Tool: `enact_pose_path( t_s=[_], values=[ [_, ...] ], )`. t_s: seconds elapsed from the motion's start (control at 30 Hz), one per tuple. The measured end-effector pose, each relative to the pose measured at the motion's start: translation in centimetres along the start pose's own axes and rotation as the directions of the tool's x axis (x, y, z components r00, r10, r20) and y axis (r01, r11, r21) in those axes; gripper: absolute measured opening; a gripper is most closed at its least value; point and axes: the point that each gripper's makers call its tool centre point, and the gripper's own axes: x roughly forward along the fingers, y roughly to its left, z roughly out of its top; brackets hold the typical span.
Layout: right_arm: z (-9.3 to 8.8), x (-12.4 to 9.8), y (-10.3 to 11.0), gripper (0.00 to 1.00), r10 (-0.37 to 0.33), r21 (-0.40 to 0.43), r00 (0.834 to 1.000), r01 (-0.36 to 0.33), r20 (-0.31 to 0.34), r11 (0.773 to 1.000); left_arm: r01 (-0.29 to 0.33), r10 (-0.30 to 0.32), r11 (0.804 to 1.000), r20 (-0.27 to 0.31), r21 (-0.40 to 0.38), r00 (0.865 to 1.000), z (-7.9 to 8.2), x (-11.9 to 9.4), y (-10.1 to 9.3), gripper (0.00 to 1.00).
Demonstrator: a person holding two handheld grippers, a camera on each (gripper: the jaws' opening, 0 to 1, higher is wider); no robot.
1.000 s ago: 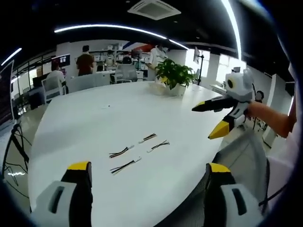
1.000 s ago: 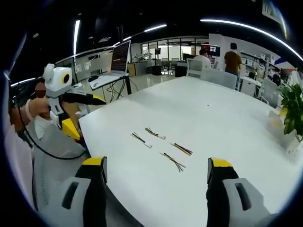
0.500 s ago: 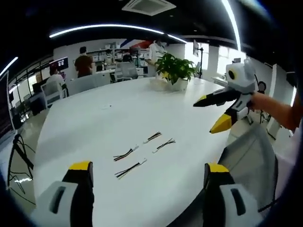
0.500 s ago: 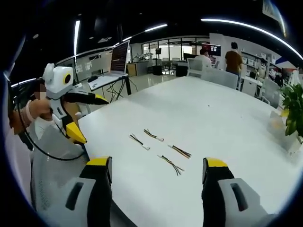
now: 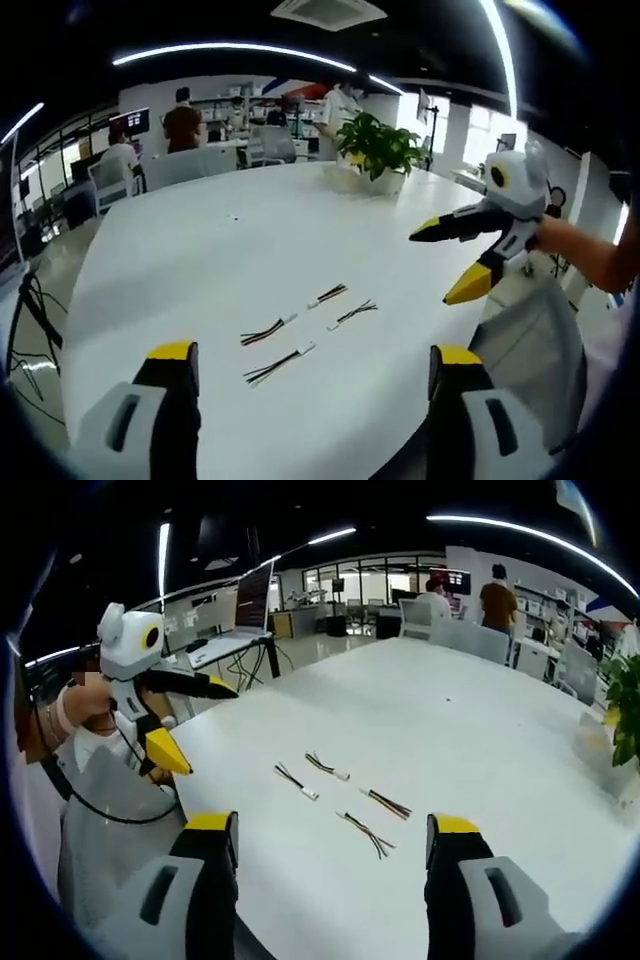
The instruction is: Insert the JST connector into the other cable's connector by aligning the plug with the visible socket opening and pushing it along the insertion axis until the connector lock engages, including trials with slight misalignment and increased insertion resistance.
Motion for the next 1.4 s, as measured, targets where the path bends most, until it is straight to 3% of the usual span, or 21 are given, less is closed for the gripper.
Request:
enact_pose_path(
  t_s=[0.53, 0.63, 0.8, 0.9, 0.97, 1.4],
  values=[
    [1.4, 0.8, -1.5, 0.75, -0.003, -0.051, 1.000, 0.004, 0.009, 0.999, -0.011, 0.011, 0.999, -0.012, 0.041, 1.000, 0.8, 1.3, 0.4, 0.93],
    [0.9, 1.1, -2.2, 0.73, -0.007, -0.065, 0.999, 0.005, -0.036, 0.998, -0.015, 0.016, 0.999, -0.022, 0.048, 1.000, 0.8, 1.7, 0.7, 0.93],
    [1.3, 1.6, -2.7, 0.71, -0.005, -0.091, 0.999, 0.001, -0.051, 0.996, -0.009, 0.010, 0.999, -0.015, 0.050, 1.000, 1.1, 2.1, 1.1, 0.92],
    [1.6, 2.1, -2.6, 0.70, 0.004, -0.118, 0.998, -0.010, -0.057, 0.993, 0.000, 0.001, 0.999, -0.007, 0.033, 1.000, 1.4, 2.3, 1.4, 0.91],
    [2.3, 2.4, -2.7, 0.70, -0.003, -0.149, 1.000, 0.000, -0.024, 0.989, -0.004, 0.004, 0.999, -0.014, 0.045, 1.000, 1.4, 2.5, 1.6, 0.91],
    [2.7, 4.1, -2.0, 0.67, 0.051, -0.154, 0.997, -0.058, -0.049, 0.986, -0.015, 0.019, 0.994, -0.033, 0.111, 0.999, 1.8, 3.2, 3.1, 0.90]
  ],
)
